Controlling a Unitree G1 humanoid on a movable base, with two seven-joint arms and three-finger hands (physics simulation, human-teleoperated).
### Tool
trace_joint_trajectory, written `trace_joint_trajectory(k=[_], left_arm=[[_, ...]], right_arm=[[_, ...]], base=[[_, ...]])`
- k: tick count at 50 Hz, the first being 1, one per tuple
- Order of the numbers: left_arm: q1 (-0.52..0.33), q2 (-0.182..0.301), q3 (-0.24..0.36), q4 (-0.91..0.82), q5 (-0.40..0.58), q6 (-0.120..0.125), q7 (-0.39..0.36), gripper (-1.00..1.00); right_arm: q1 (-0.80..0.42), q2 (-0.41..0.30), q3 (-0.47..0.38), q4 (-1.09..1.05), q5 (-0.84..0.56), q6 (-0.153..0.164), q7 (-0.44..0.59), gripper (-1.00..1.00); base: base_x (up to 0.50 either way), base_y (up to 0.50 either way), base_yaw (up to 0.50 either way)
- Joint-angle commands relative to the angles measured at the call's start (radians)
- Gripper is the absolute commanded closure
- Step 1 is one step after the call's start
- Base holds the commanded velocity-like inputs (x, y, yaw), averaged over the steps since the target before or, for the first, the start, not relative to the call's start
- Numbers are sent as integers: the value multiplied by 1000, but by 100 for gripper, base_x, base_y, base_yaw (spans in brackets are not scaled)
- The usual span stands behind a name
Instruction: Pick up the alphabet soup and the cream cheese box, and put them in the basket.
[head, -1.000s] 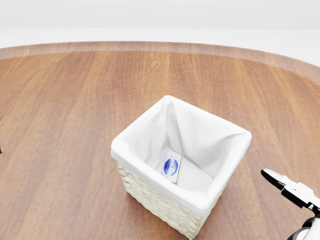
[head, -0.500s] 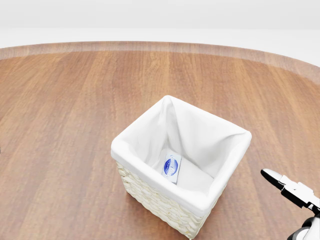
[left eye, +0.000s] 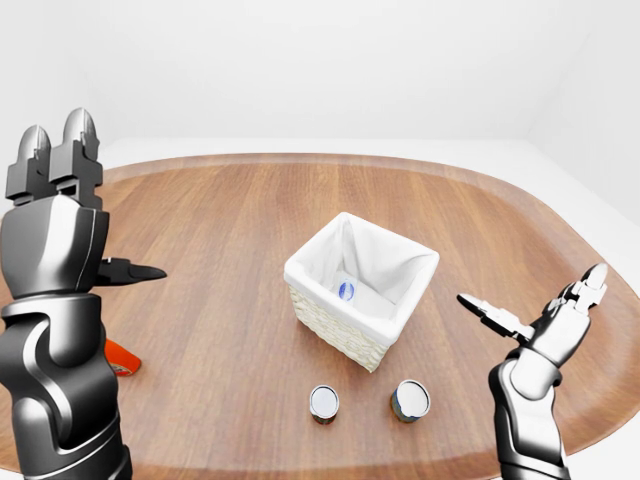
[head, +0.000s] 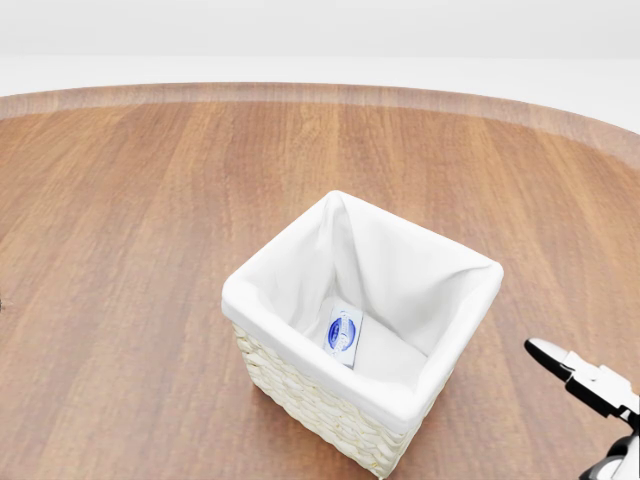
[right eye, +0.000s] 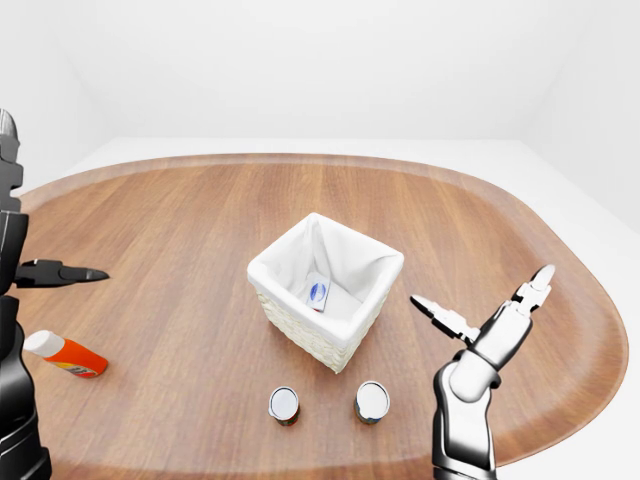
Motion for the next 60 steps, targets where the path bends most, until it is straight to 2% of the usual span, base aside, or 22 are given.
trace_joint_trajectory(k=[1,3,5,7,8,10,12,17,18,19,21,26,27,28,36,40,41,42,45,46,54,60], left_arm=[[-19,-3,21,-4,0,0,-25,-100],[-20,-1,20,-3,-4,0,-25,-100],[-18,-1,18,-1,-4,0,-22,-100],[-18,0,18,-1,-7,0,-22,-100],[-19,0,19,-2,-12,0,-23,-100],[-17,-1,19,-3,-15,0,-20,-100],[-16,-2,19,-4,-18,0,-19,-100],[-15,-3,24,-1,-31,0,-10,-100],[-12,-3,28,-10,-39,0,-9,-100],[-9,-4,24,-13,-37,0,-3,-100],[-2,-3,14,-8,-3,0,11,-100],[4,-17,7,-16,20,0,17,-100],[4,-19,6,-14,21,0,16,-100],[3,-20,6,-12,22,0,14,-100],[2,-23,5,-5,19,0,10,-100],[5,-25,5,0,20,0,16,-100],[5,-24,4,2,22,0,16,-100],[5,-25,3,2,23,0,16,-100],[7,-26,0,-2,32,0,15,-100],[6,-27,0,-2,34,0,14,-100],[6,-28,-3,-2,48,0,6,-100],[7,-34,-7,-10,58,0,-4,-100]], right_arm=[[0,7,1,-2,-21,-5,0,-100],[5,10,5,-22,-28,10,0,-100],[8,4,13,-22,-33,2,0,-100],[4,7,10,-20,-48,16,0,-100],[11,8,14,-43,-55,37,0,-100],[22,10,18,-70,-51,40,0,-100],[34,12,24,-105,-73,60,0,-100],[63,32,33,-162,-125,59,21,-100],[62,31,41,-164,-133,67,40,-100],[58,27,58,-176,-169,89,54,-100],[63,32,71,-185,-204,76,61,-100],[57,34,79,-189,-225,97,100,-100],[56,33,83,-195,-202,102,133,-100],[50,36,80,-177,-185,42,124,-100],[72,29,110,-192,-220,68,238,-100],[78,28,99,-214,-218,100,283,-100],[77,23,100,-227,-232,126,300,-100],[79,21,104,-236,-245,139,315,-100],[89,15,107,-241,-251,130,373,-100],[85,17,99,-239,-257,137,375,-100],[118,18,94,-230,-298,122,452,-100],[119,23,90,-222,-316,124,469,-100]], base=[[0,0,0],[0,0,0],[0,0,0],[0,0,0],[0,0,0],[0,0,0],[0,0,0],[0,0,0],[0,0,0],[0,0,0],[0,0,0],[0,0,0],[0,0,0],[0,0,0],[0,0,0],[0,0,0],[0,0,0],[0,0,0],[0,0,0],[0,0,0],[0,0,0],[0,0,0]])
